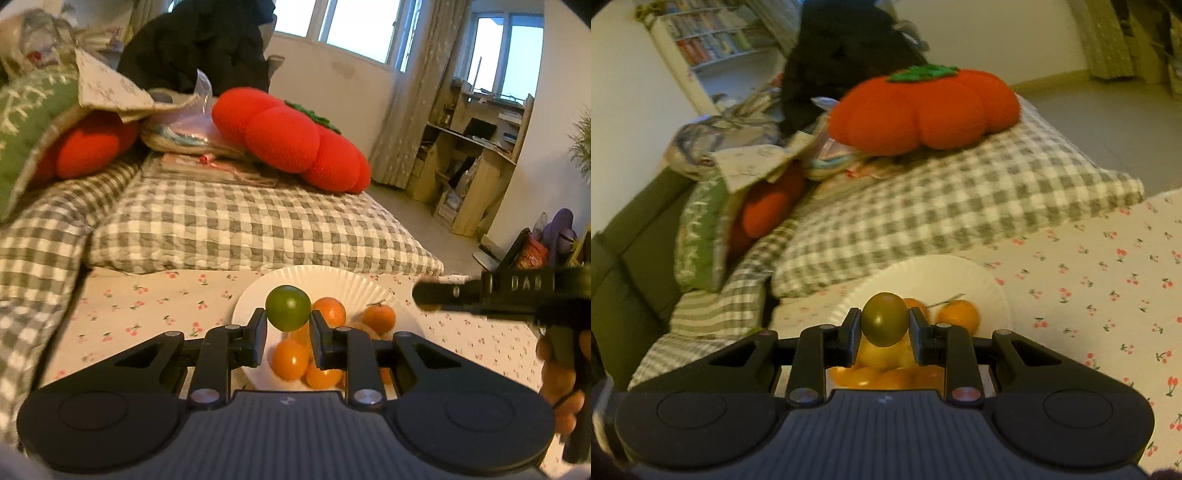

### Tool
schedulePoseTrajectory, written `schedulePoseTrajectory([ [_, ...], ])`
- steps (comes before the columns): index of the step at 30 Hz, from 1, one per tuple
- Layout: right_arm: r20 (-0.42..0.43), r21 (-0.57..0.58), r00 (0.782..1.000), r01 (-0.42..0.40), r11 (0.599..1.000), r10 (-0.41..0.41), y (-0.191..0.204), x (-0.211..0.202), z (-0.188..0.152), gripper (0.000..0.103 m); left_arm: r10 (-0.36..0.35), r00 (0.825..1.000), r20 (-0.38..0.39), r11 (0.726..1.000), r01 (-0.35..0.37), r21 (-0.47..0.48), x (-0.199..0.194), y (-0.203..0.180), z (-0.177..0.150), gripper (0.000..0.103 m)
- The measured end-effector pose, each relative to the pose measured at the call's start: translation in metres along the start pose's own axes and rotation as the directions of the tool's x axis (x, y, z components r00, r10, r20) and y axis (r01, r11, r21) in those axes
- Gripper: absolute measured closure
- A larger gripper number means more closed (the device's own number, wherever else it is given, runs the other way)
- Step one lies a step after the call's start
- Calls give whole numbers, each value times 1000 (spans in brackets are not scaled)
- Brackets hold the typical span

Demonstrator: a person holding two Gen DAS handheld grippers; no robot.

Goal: Organize fruits
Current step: 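Carry both green tomatoes to the white plate and open both grippers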

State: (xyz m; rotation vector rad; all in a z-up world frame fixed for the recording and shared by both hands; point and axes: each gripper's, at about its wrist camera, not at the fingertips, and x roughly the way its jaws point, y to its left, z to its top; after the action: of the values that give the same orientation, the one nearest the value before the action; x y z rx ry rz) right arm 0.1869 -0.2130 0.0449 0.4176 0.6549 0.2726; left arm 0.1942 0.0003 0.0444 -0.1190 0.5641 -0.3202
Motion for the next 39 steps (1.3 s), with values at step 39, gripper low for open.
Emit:
schedulePoseTrajectory([
  [39,-56,18,991,124,992,-122,-11,13,-8,65,-170,978,-123,949,129,-288,65,39,-1,79],
])
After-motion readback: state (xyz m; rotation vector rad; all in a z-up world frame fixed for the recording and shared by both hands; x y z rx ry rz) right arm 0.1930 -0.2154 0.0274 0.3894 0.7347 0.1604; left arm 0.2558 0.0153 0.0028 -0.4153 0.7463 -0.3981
